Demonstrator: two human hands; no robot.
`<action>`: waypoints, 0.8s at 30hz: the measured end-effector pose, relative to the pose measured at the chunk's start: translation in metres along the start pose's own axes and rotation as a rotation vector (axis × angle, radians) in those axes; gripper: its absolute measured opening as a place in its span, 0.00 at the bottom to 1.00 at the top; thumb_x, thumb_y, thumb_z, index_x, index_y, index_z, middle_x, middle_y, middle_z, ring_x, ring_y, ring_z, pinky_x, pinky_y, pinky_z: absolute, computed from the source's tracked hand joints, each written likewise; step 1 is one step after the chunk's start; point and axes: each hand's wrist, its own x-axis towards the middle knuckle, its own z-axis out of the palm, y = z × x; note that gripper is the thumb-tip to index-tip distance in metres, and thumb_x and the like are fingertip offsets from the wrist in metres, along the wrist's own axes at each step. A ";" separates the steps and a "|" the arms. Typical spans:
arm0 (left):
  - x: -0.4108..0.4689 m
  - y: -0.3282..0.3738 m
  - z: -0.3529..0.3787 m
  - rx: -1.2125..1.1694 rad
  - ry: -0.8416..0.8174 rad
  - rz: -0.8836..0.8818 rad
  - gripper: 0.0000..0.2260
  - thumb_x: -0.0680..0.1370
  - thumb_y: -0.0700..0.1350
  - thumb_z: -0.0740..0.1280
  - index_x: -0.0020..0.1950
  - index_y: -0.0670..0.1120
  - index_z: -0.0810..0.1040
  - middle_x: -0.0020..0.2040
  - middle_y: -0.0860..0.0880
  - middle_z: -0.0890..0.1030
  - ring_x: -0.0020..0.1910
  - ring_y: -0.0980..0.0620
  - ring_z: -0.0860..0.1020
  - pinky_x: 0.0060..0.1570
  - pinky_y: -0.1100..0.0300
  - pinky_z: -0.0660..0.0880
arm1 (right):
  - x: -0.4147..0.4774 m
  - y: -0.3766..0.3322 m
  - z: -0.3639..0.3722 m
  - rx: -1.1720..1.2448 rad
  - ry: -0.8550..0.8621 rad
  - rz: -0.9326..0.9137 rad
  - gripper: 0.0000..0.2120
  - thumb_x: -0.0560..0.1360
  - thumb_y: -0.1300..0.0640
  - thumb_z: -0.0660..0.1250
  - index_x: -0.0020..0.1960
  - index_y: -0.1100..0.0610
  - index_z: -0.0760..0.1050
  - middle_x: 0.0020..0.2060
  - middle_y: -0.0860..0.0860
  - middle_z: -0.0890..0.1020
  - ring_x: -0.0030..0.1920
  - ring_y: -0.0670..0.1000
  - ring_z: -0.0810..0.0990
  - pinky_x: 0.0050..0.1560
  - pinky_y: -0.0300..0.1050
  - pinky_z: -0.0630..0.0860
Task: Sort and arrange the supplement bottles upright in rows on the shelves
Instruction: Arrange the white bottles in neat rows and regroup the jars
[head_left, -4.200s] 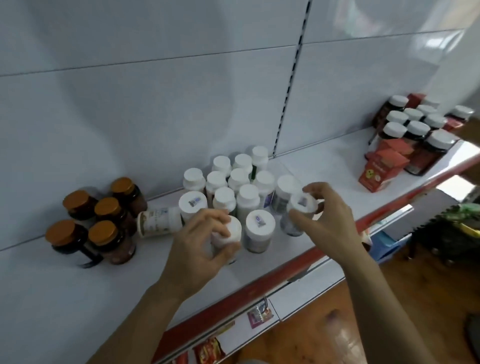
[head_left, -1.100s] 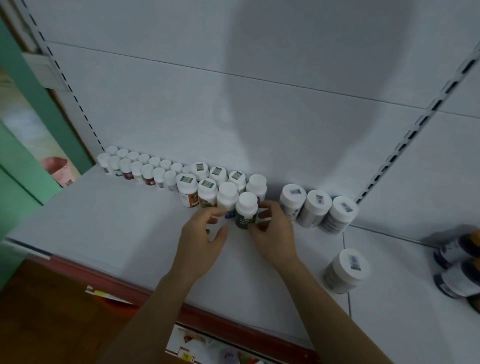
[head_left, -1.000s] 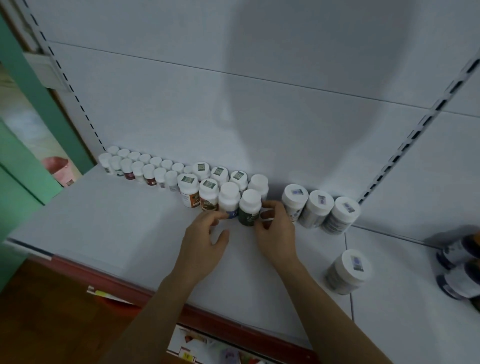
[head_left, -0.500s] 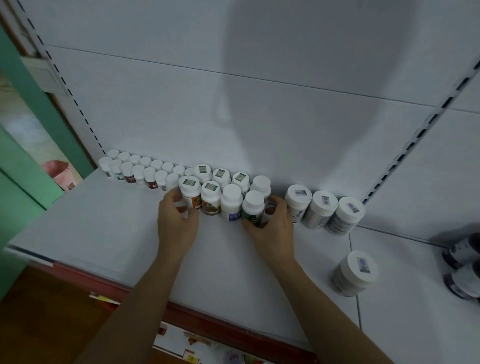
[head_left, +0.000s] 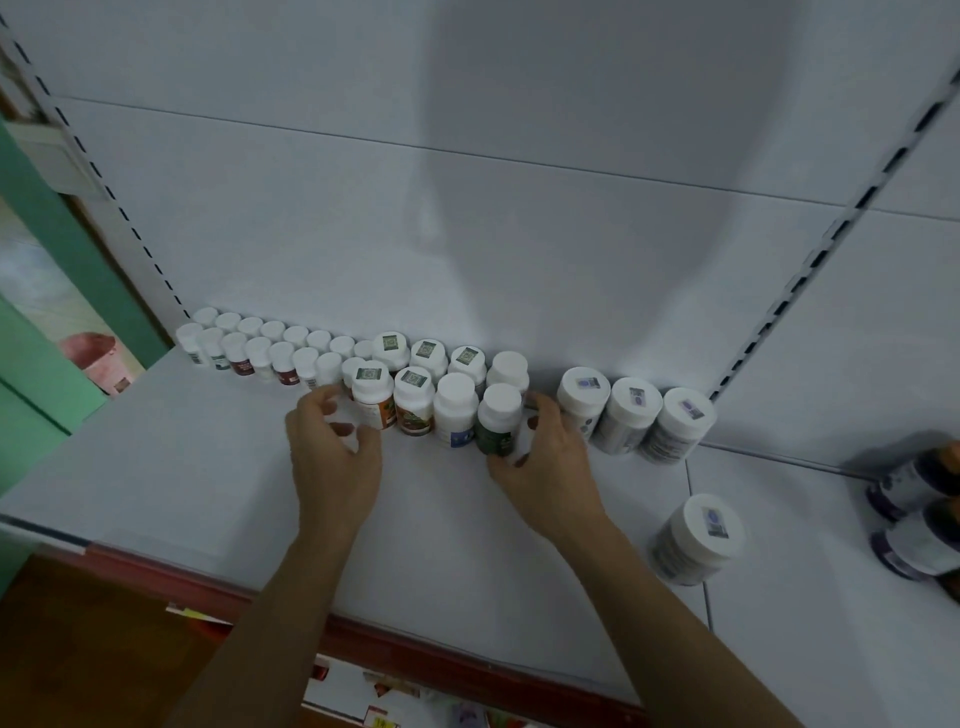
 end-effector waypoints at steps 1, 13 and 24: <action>-0.001 0.006 -0.003 0.042 0.014 0.110 0.19 0.76 0.35 0.69 0.65 0.45 0.73 0.59 0.47 0.73 0.49 0.50 0.77 0.43 0.59 0.74 | -0.002 -0.001 -0.015 -0.095 0.004 -0.044 0.27 0.72 0.56 0.74 0.69 0.55 0.71 0.61 0.53 0.77 0.54 0.55 0.79 0.58 0.51 0.75; -0.003 0.123 0.089 0.529 -0.579 0.853 0.11 0.76 0.52 0.68 0.57 0.52 0.79 0.56 0.51 0.78 0.59 0.45 0.74 0.55 0.49 0.67 | 0.029 0.054 -0.148 -0.380 -0.010 0.158 0.15 0.70 0.49 0.74 0.52 0.45 0.71 0.50 0.55 0.77 0.49 0.58 0.76 0.45 0.46 0.70; -0.028 0.144 0.113 0.323 -0.403 0.587 0.16 0.71 0.54 0.74 0.50 0.51 0.71 0.48 0.47 0.79 0.51 0.40 0.76 0.50 0.46 0.71 | -0.032 0.075 -0.224 -0.035 0.446 0.118 0.23 0.73 0.53 0.77 0.62 0.51 0.69 0.51 0.46 0.80 0.47 0.45 0.80 0.40 0.39 0.77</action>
